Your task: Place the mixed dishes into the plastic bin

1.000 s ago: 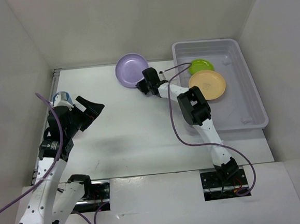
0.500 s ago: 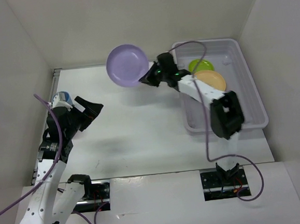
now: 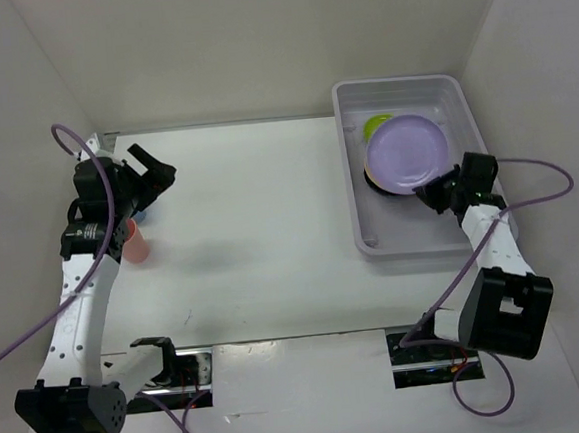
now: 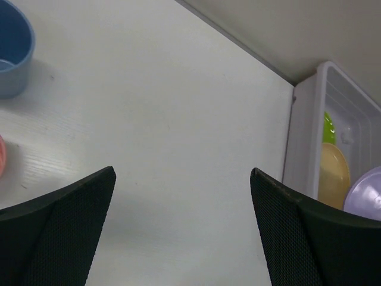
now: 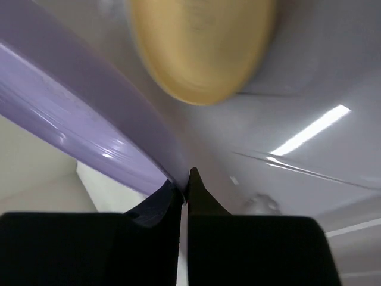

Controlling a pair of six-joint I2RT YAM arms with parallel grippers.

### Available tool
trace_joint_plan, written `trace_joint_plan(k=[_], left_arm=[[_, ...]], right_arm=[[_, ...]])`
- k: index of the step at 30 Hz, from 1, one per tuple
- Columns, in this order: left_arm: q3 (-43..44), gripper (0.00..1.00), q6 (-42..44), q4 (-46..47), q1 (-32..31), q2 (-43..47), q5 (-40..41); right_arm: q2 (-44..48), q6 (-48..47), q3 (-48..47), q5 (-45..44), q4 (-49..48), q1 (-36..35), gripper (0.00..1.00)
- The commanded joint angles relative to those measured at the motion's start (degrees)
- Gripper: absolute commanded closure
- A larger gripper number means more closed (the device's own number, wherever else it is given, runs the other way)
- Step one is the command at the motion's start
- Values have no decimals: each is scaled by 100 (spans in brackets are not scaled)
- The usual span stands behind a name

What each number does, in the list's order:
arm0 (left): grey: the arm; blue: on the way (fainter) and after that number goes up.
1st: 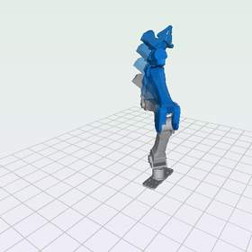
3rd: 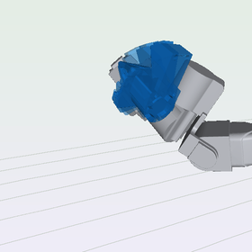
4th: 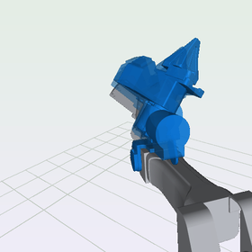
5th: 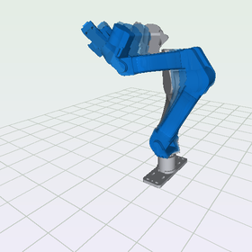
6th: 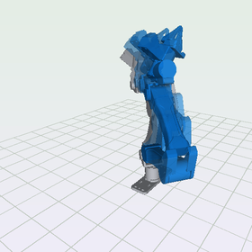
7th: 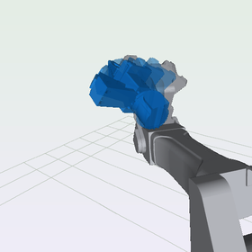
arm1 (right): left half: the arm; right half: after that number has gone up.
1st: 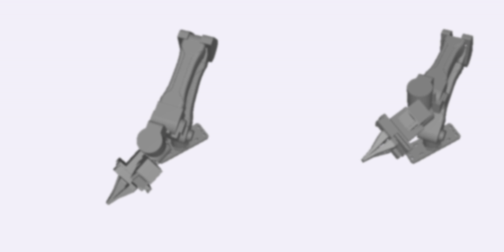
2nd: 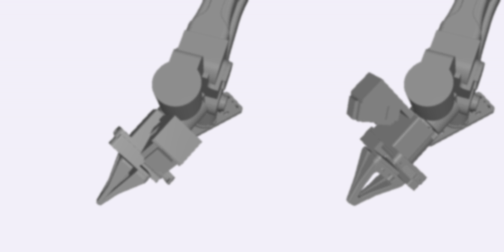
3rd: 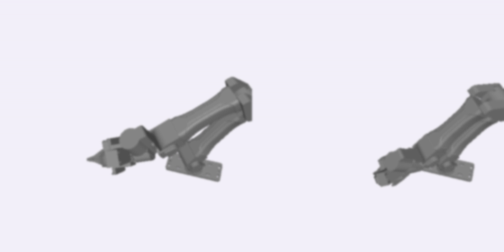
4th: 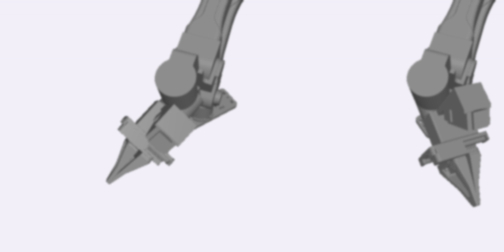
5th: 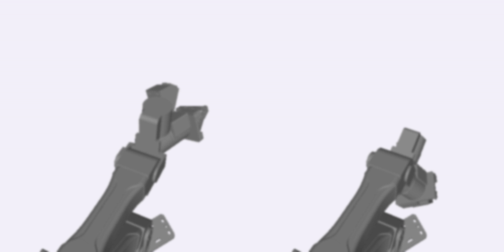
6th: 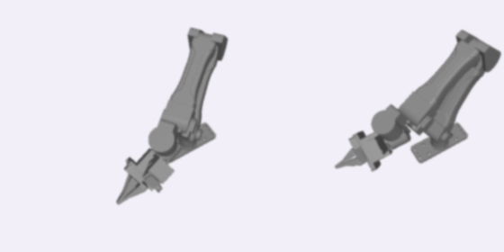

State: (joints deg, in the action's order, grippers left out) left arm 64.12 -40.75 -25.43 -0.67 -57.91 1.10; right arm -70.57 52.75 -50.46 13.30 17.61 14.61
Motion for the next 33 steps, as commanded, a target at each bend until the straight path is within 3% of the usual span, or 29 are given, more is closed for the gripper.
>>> trace_joint_plan(k=[1,4,10,14,19,24,25,29,33], left_arm=[[294,0,331,-33,321,-124,-294],[294,0,331,-84,488,-124,-295],[557,0,612,-313,804,-291,-49],[698,0,805,-392,1006,-747,13],[910,0,981,-516,1191,-1046,-93],[1278,0,1288,-639,1367,-1274,-146],[1357,0,1454,-726,1367,-1389,11],[1551,0,1720,-963,1367,-1591,328],[1482,5,1852,-1104,1367,-1750,478]], right_arm=[[-114,-247,421,1049,-108,550,100],[-668,-712,493,1158,5,1017,100],[-1319,-1135,212,1272,208,860,99],[-1424,-1390,72,955,462,719,91],[-1758,-1908,-394,631,1173,192,76],[-2127,-2708,-720,560,1789,191,64],[-2250,-2822,-798,560,1886,139,58],[-2155,-2920,-746,473,1975,-211,36],[-1523,-2762,-974,51,2088,-336,30]])
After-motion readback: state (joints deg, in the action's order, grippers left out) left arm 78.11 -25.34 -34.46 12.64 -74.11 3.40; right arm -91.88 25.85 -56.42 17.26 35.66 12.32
